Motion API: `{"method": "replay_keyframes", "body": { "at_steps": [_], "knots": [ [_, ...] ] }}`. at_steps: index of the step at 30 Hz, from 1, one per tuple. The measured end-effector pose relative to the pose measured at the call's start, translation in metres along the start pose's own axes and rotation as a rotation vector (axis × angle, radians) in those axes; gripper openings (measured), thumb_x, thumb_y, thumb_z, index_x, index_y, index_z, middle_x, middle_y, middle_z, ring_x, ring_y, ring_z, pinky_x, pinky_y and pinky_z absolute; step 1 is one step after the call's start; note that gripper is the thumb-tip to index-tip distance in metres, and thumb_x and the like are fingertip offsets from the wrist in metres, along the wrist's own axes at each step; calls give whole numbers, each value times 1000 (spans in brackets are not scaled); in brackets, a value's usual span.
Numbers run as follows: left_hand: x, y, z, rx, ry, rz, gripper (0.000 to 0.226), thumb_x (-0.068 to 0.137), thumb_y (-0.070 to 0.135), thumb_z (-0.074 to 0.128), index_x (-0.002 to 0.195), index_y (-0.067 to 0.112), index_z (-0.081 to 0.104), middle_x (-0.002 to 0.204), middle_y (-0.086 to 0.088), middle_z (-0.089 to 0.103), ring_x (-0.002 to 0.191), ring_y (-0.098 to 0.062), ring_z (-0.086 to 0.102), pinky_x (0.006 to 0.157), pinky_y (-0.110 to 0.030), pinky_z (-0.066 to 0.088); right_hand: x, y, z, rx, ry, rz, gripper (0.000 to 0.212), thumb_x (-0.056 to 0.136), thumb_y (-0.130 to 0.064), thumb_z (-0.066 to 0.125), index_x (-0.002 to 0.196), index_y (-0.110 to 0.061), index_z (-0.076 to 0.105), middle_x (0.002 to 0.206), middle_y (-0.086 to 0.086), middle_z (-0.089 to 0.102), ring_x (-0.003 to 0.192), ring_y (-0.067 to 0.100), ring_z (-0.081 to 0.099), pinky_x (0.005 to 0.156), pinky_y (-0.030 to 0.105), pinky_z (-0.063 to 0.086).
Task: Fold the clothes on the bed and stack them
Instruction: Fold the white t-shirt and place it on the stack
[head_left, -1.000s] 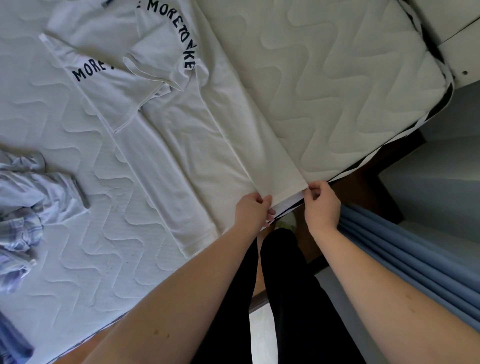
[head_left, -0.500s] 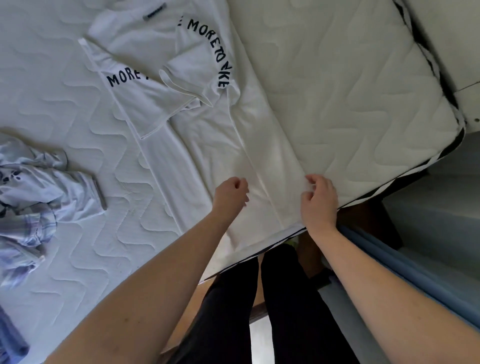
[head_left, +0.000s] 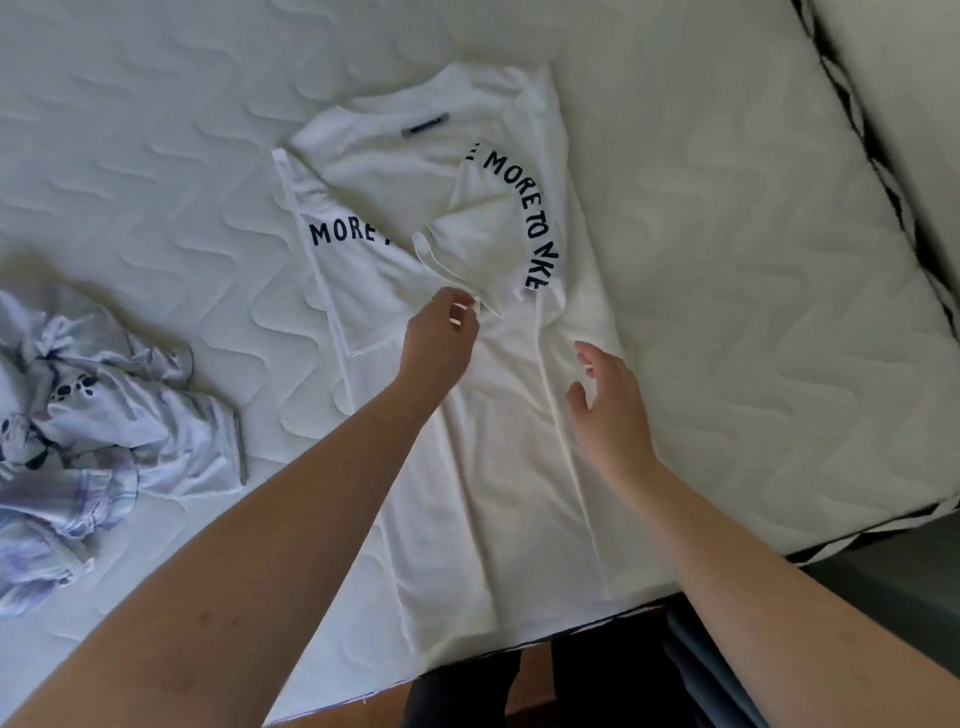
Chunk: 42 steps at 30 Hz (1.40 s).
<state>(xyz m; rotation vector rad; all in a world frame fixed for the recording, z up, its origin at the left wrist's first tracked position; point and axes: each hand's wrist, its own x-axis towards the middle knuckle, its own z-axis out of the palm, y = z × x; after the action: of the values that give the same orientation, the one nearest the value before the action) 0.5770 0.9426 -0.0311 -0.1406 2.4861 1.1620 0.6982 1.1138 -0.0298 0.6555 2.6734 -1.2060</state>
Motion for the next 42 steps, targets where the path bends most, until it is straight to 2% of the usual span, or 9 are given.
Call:
{"method": "replay_keyframes", "body": {
  "at_steps": [5, 10, 15, 19, 24, 28, 31, 37, 42],
  "knots": [
    [77, 23, -13, 134, 189, 62, 33, 96, 24, 54, 127, 14, 52, 122, -8, 52, 102, -18, 56, 89, -26, 44, 60, -21, 5, 10, 7, -16, 59, 88, -12, 60, 143, -10, 39, 134, 11, 47, 120, 28, 50, 103, 41, 41],
    [145, 45, -10, 346, 50, -111, 63, 95, 46, 55, 144, 11, 37, 138, -14, 48, 128, -32, 44, 107, -42, 36, 97, -29, 10, -65, -56, 43, 73, 85, -17, 67, 147, -9, 31, 137, 13, 42, 124, 30, 47, 104, 39, 39],
    [179, 50, -11, 380, -99, -125, 36, 95, 40, 58, 112, 8, 61, 96, -5, 61, 95, -27, 59, 74, -31, 41, 111, -29, 14, -131, -95, -27, 79, 83, -21, 70, 149, -12, 28, 134, 10, 44, 122, 25, 48, 102, 35, 40],
    [185, 47, -30, 287, 8, -93, 24, 97, 34, 46, 91, 11, 53, 74, 2, 50, 65, -15, 46, 53, -27, 32, 112, -29, 19, -199, -119, -47, 81, 84, -31, 69, 150, -14, 26, 132, 7, 45, 119, 23, 50, 100, 35, 41],
    [175, 35, -52, 272, 80, -150, 16, 90, 30, 51, 99, 16, 54, 80, 6, 57, 70, -11, 53, 56, -25, 36, 111, -28, 23, -315, -146, -58, 78, 89, -38, 57, 153, -18, 18, 134, 2, 43, 124, 19, 42, 100, 32, 38],
    [190, 49, -39, 453, 182, 50, 31, 95, 25, 51, 122, 10, 52, 112, -11, 58, 104, -29, 54, 88, -38, 42, 115, -28, 24, -322, -169, -63, 76, 90, -39, 55, 153, -19, 19, 133, 3, 44, 121, 20, 44, 98, 32, 39],
    [221, 83, -12, 490, 119, 196, 41, 98, 30, 51, 133, 11, 50, 126, -14, 55, 118, -31, 49, 99, -42, 37, 119, -27, 21, -330, -187, -81, 74, 91, -41, 53, 154, -19, 18, 132, 3, 44, 119, 21, 46, 98, 33, 40],
    [289, 132, 16, 529, -99, 140, 50, 96, 47, 53, 127, 7, 53, 122, -11, 58, 114, -29, 53, 89, -33, 40, 126, -30, 15, -294, -206, -90, 71, 91, -39, 55, 152, -19, 25, 126, 3, 49, 113, 22, 51, 96, 34, 42],
    [311, 139, 16, 482, -246, 65, 37, 95, 38, 59, 118, 11, 64, 99, -7, 65, 97, -28, 61, 73, -26, 38, 130, -30, 16, -311, -204, -105, 70, 90, -38, 56, 151, -19, 27, 124, 2, 50, 110, 23, 52, 96, 35, 42]
  ]
}}
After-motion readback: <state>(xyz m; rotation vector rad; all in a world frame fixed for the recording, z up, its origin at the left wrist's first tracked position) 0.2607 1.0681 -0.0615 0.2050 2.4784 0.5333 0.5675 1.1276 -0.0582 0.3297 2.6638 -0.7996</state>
